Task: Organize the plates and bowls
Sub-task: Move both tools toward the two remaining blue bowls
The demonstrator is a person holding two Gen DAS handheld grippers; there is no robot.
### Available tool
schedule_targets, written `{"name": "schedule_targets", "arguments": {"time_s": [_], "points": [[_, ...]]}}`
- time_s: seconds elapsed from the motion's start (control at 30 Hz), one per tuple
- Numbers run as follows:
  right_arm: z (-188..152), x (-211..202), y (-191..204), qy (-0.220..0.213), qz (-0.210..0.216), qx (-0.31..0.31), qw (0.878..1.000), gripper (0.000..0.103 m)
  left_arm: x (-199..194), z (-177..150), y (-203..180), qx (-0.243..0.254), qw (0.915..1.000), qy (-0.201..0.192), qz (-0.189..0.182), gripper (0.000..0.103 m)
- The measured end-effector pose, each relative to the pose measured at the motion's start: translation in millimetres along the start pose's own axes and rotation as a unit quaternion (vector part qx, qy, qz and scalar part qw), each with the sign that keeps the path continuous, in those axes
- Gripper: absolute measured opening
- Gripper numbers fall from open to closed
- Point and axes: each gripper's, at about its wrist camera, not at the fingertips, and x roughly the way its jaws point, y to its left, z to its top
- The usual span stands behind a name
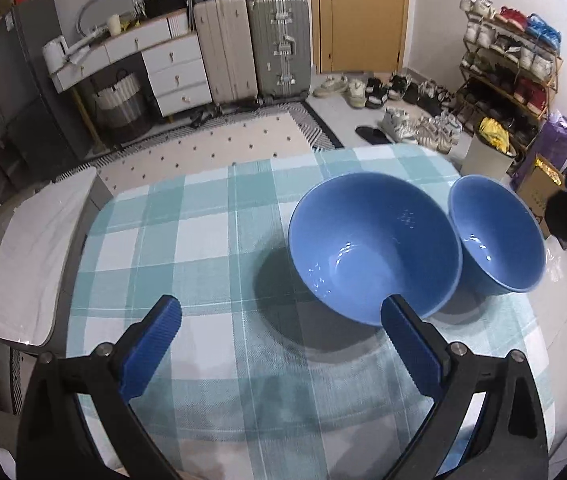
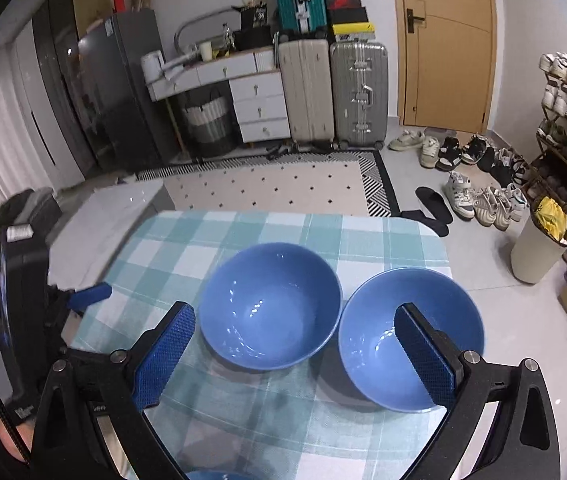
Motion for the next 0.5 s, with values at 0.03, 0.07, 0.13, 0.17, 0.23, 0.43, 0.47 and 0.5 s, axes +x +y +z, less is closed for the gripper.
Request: {"name": "schedule_targets", "arguments": {"time_s": [0.03, 0.07, 0.13, 0.17, 0.23, 0.43, 0.47, 0.5], "points": [[1, 4, -1, -0.001, -0.008, 0.0, 1.0, 0.101, 9, 3, 1, -0.001, 0.9999, 0.012, 0.0, 0.101], [2, 9, -2, 0.0, -0.014, 0.001, 1.0, 0.102, 16, 6, 2, -0.003, 0.9998, 0.022, 0.0, 0.101], [4, 18, -4, 0.008, -0.01, 0.006, 1.0, 0.102, 32, 10, 5, -0.009, 0.9987, 0.048, -0.013, 0.101], [5, 23, -5, 0.012, -0.007, 0.009, 1.0, 0.101, 39, 12, 6, -0.013, 0.998, 0.058, -0.018, 0.101], [6, 30, -6, 0.016, -0.006, 0.012, 1.0, 0.101, 53, 16, 9, -0.023, 0.9965, 0.077, -0.024, 0.101], [1, 47, -2, 0.03, -0.011, -0.007, 0.999, 0.102, 81, 23, 6, -0.014, 0.9941, 0.101, -0.037, 0.1], [0, 49, -1, 0.032, -0.011, -0.009, 0.999, 0.102, 85, 24, 4, -0.01, 0.994, 0.104, -0.035, 0.1], [-2, 52, -1, 0.035, -0.011, -0.011, 0.999, 0.102, 87, 24, 4, -0.008, 0.9939, 0.105, -0.032, 0.099]]}}
